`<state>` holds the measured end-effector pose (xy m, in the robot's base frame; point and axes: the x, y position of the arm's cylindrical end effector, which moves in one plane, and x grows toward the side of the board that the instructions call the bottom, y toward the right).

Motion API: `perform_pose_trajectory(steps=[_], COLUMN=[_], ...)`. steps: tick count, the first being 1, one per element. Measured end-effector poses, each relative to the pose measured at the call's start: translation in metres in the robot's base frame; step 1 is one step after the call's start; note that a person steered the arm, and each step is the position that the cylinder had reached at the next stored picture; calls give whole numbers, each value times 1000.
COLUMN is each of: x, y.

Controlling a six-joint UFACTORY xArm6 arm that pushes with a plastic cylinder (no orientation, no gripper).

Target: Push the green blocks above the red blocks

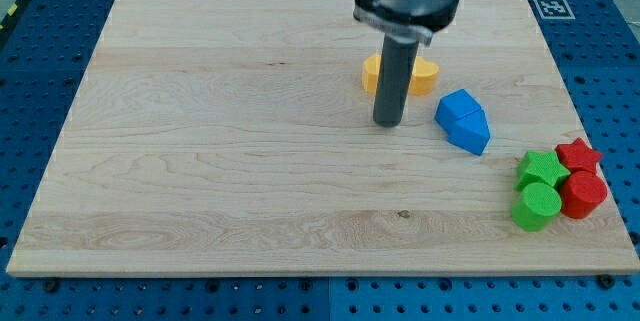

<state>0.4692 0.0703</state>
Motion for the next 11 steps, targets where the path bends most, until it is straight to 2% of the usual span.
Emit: perform_pose_trajectory(steps=[1, 2, 3, 4, 5, 7, 8, 10, 11], x=[67, 126, 149, 149, 140, 95, 104, 40, 40], y=[25, 74, 111, 142, 148, 148, 148, 148, 148])
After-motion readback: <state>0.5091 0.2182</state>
